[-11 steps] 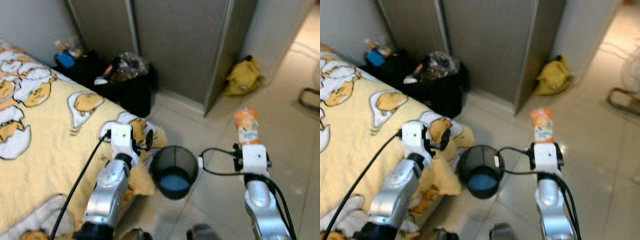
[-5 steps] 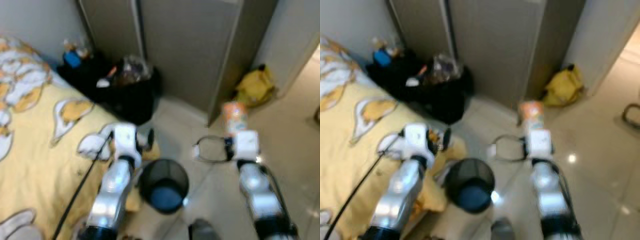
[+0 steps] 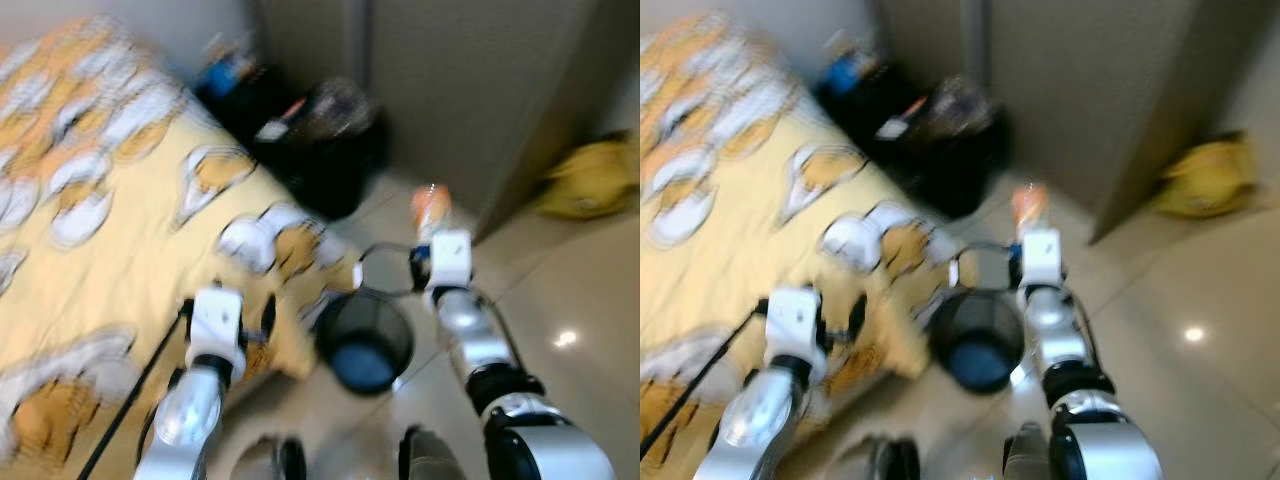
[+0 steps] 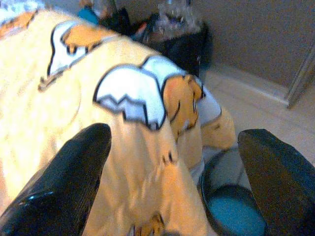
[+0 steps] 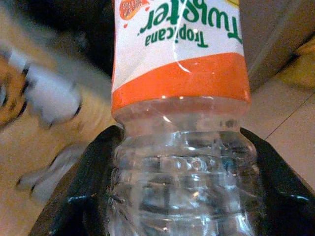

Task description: Clean up the room

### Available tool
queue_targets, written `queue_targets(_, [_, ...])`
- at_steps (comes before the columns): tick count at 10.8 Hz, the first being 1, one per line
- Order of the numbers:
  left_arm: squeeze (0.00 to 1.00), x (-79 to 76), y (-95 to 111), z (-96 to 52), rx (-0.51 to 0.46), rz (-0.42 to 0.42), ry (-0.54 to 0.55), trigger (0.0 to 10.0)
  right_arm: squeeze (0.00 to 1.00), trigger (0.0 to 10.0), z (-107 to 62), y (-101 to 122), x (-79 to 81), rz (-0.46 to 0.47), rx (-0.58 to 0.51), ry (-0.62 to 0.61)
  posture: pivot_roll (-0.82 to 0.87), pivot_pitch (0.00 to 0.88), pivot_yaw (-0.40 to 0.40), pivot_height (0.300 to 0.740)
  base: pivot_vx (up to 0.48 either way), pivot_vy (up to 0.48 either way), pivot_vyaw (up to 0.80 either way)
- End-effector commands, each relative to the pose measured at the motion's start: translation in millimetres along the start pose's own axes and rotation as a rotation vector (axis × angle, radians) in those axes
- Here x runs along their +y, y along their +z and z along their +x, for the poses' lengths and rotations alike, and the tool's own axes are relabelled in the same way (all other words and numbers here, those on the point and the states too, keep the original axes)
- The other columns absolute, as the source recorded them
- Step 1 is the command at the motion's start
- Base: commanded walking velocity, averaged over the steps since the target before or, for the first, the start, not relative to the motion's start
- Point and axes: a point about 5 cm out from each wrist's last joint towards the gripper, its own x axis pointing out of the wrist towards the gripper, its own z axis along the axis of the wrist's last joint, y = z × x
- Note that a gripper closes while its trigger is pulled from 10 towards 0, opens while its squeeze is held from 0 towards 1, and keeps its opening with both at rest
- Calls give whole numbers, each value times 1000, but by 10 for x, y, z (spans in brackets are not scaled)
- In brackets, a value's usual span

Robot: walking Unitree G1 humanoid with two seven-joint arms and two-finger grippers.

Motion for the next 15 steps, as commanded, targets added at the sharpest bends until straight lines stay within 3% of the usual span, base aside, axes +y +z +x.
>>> queue_targets(1, [0,-69,104,-98,-33,32,-82,10000,0,10000,23,61,39,7,-18,-4,65,329,142,731,0,0,0])
queue_targets(2, [0,-322,322,-250,-114,42,-269,10000,0,10000,37,34,67,-13,8,-14,88,383,151,731,0,0,0])
queue_targets(4, [0,-466,429,-400,-90,-27,-350,10000,0,10000,51,36,36,-31,17,-37,106,423,155,731,0,0,0])
queue_targets(7, [0,-329,419,-594,-32,-7,-286,10000,27,10000,64,60,133,15,32,24,182,472,179,731,0,0,0])
queue_targets(8, [0,-330,431,-661,-15,-3,-286,10000,1000,10000,81,140,170,29,8,33,199,478,181,731,0,0,0])
queue_targets(15, [0,-308,430,-707,29,36,-233,10000,1000,10000,135,452,277,86,-72,112,205,492,160,731,0,0,0])
